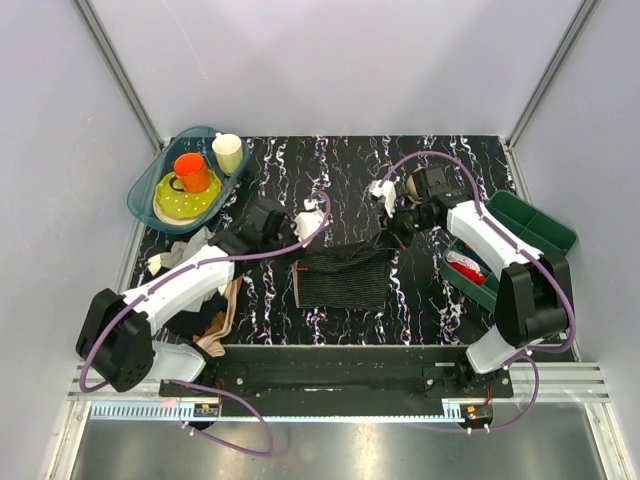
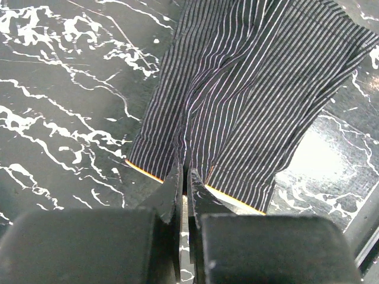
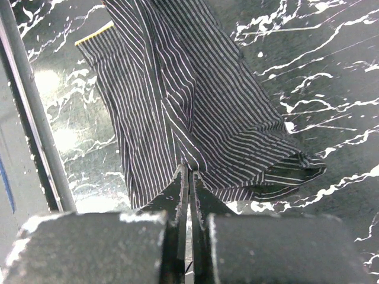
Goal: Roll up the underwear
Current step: Fold the underwear at the center of the board.
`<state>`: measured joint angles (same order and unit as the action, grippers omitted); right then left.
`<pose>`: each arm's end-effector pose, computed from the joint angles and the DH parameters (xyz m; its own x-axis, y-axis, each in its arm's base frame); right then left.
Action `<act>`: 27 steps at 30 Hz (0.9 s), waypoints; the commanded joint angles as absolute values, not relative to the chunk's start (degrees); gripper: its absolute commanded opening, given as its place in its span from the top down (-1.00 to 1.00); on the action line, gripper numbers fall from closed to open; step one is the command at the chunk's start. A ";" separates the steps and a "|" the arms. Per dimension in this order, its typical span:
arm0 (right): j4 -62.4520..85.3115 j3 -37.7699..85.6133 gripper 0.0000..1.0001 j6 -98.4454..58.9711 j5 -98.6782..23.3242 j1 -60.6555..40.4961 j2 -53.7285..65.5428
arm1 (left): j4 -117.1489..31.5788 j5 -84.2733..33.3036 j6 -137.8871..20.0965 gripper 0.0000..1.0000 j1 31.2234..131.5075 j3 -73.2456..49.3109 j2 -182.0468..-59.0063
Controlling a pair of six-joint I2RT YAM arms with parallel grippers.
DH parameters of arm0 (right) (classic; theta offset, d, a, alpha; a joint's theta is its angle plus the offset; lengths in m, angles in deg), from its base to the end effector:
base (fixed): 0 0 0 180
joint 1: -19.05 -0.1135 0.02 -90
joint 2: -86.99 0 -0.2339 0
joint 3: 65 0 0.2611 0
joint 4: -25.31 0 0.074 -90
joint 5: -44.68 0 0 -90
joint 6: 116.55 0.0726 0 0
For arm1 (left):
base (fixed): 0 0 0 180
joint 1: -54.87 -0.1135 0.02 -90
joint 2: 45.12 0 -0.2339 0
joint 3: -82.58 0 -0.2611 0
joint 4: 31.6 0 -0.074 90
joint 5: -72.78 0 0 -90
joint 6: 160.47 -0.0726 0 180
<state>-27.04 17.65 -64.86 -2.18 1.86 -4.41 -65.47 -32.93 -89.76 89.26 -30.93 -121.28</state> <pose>0.3151 0.1494 0.1964 -0.3269 -0.5746 -0.7503 -0.9354 0.3100 0.1701 0.2577 -0.2002 0.1976 -0.3034 0.5930 -0.7458 0.8539 0.5166 0.0634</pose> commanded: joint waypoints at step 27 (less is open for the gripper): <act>-32.62 4.89 1.00 -82.80 -8.66 -5.21 -2.40 | -71.78 -24.69 -92.62 1.00 97.58 -33.25 -125.98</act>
<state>-34.06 5.21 -81.21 -6.10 -3.87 -3.62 -71.00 -26.92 -91.69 97.26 -33.16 -125.78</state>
